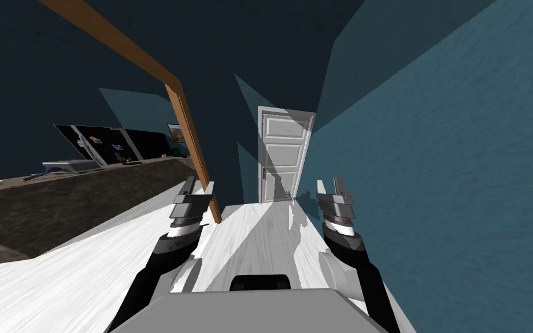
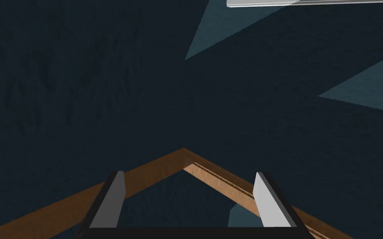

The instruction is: Pull the door open

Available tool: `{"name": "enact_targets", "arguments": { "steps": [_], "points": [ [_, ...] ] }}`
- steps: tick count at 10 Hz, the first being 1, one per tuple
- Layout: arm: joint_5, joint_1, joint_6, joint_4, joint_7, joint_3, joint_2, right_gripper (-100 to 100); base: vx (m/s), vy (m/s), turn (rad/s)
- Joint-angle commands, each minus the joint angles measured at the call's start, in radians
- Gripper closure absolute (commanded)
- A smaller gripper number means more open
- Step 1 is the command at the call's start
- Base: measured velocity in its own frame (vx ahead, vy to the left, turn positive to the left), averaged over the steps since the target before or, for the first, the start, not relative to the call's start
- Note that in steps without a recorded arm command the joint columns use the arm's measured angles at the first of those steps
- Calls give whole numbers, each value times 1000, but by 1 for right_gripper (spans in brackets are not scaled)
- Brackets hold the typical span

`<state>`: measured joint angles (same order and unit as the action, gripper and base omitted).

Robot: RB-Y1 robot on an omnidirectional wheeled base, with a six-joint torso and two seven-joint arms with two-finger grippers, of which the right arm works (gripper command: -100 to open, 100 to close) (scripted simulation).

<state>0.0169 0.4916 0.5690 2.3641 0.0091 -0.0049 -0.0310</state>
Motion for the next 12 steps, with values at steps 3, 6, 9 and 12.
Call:
{"name": "enact_targets", "arguments": {
  "steps": [3, 6, 9, 12],
  "points": [
    [54, -2, 21, -73, -66, -8, -17, -100, 84, 7, 260],
    [89, -4, 35, -121, -110, -14, -27, -100, 93, 6, 169],
    [130, -6, 51, -175, -160, -20, -38, -100, 99, 0, 191],
    [176, -8, 68, -237, -217, -27, -50, -100, 61, 3, 166]
  ]
}}
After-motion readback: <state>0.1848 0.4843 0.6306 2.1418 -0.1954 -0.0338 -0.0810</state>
